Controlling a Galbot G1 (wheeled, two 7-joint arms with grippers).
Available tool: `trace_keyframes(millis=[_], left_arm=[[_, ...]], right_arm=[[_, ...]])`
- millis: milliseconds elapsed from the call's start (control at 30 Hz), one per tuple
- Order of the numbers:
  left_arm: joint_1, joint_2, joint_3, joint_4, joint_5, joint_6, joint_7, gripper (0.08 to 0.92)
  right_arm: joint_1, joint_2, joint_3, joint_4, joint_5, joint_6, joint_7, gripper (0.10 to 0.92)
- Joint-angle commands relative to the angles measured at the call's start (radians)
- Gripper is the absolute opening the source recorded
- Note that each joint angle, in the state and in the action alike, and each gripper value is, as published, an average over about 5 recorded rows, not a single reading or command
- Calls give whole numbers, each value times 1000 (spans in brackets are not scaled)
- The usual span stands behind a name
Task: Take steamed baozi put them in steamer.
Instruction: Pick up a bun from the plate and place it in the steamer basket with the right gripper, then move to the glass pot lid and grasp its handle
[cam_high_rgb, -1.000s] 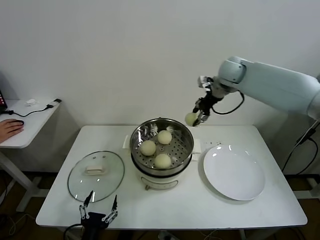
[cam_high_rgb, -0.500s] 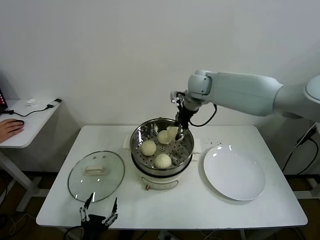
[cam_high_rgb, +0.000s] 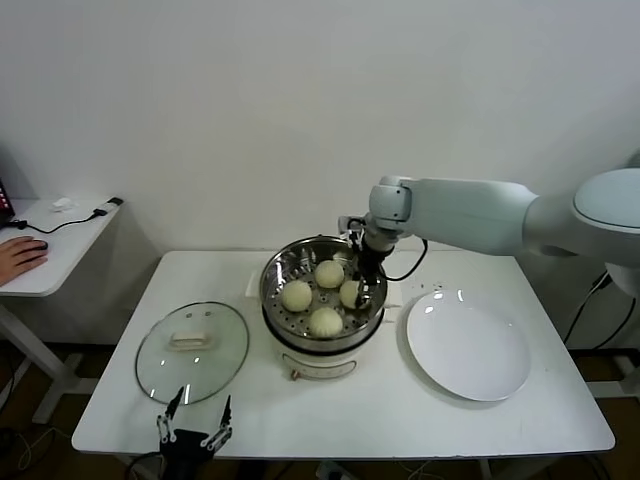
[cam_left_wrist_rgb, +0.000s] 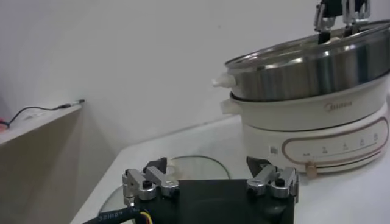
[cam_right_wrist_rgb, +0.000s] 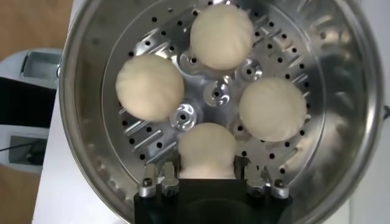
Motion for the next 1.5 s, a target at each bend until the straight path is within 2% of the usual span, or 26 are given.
trace_keyframes(millis=[33,133,300,400,667,967,1100,1233,1333,1500], left_arm=[[-2,3,-1,2,-3,1,0,823],[-3,2,0,0,-2,3,1,823],[-6,2,2,-2,1,5,1,823],[-7,0,4,-2,3,6,1,823],[-4,0,3,-5,4,4,1,823],[-4,10,-11,-21,5,5,1,823],[-8,8,-16,-34,10,10,2,823],[-11,1,-21,-49,15,15,3,823],[-9,-3,-30,-62,19,17,3,823],[-4,-13,-47,-87,26,19,4,823]], right_arm=[[-27,-2,-1,1,-12,-6,25,584],[-24,-10,13,3,-11,-7,30,627],[-8,-28,28,11,-8,-2,21,764],[0,-49,52,15,-2,5,20,812],[55,-154,134,51,7,61,20,823],[69,-410,274,178,2,276,88,823],[-19,-575,368,289,8,345,192,823],[-252,-718,577,380,23,446,405,823],[-447,-779,745,424,24,509,528,823],[-852,-820,1140,484,1,539,619,823]])
